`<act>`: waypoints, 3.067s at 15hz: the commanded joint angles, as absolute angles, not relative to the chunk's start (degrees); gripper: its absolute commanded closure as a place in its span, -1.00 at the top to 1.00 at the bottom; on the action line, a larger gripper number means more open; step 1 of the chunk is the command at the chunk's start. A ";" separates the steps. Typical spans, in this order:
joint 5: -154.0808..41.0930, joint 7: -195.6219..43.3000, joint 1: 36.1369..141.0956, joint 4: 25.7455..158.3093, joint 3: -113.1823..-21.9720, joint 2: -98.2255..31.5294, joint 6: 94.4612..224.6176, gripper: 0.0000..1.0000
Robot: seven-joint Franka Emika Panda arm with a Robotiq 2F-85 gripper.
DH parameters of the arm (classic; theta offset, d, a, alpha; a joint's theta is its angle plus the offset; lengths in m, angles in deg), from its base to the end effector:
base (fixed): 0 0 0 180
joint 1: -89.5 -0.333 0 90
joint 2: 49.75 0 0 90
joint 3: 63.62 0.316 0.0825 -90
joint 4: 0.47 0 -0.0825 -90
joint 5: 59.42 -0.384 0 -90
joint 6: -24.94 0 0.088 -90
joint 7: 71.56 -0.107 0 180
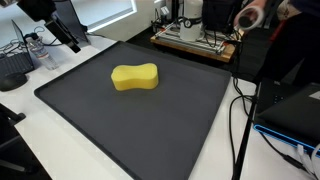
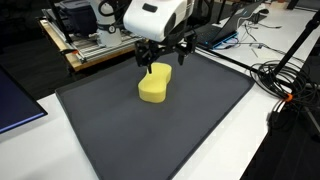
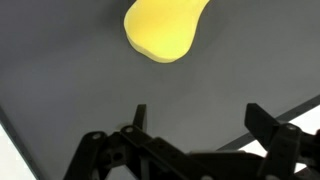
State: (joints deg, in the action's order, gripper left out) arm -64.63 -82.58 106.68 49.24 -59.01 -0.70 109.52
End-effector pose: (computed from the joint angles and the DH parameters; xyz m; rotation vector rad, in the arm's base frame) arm 0.7232 -0.1744 0.3778 -2.8923 0.6384 0.3603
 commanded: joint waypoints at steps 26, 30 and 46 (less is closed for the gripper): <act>-70.50 -51.63 117.40 38.39 -58.07 10.38 92.79 1.00; -71.18 -52.58 118.43 42.46 -58.31 7.89 95.48 1.00; -81.64 -55.97 124.07 79.66 -59.04 -11.69 119.33 1.00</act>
State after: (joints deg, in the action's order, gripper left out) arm -76.11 -56.42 120.80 68.31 -59.23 -4.41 114.53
